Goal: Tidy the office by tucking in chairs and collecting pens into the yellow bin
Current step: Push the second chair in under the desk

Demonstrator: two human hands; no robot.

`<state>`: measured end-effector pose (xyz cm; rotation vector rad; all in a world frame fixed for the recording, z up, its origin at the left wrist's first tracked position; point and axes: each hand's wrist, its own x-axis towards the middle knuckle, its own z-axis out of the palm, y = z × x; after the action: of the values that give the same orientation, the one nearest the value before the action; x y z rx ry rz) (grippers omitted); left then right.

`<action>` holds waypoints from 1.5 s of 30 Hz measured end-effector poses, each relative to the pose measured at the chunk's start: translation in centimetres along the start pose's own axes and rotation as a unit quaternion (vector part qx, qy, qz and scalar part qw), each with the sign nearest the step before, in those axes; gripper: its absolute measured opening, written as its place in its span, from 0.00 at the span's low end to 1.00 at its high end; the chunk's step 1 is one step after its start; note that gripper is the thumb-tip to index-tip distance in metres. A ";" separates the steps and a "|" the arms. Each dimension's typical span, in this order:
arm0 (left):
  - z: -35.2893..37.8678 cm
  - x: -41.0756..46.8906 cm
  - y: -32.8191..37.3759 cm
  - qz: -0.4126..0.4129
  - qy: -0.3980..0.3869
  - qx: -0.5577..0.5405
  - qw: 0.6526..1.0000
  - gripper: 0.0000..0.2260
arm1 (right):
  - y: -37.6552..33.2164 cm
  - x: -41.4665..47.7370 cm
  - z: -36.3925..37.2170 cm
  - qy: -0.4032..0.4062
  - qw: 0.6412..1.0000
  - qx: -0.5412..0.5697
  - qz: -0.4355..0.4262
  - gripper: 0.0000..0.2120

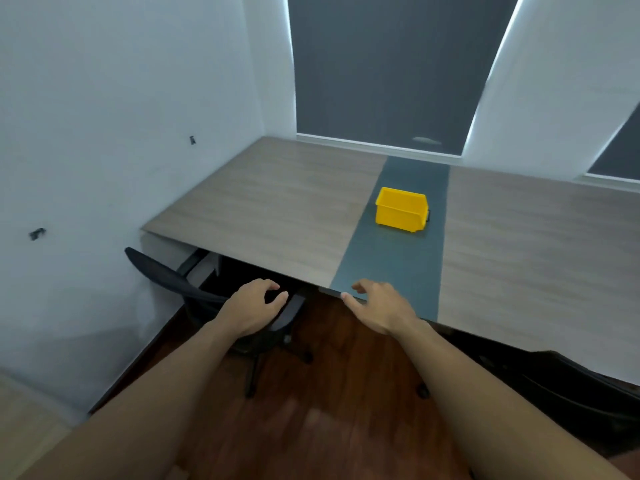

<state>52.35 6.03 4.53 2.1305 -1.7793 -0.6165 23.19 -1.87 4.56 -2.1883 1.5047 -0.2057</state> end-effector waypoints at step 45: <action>-6.9 17.1 -41.9 -0.056 -0.012 0.141 0.988 0.24 | -29.9 24.5 29.5 -0.148 0.988 -0.028 0.043 0.42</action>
<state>94.06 -3.11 -12.14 2.4321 -1.8635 -0.4399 69.05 -6.95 -11.00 -2.0818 1.4445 0.1858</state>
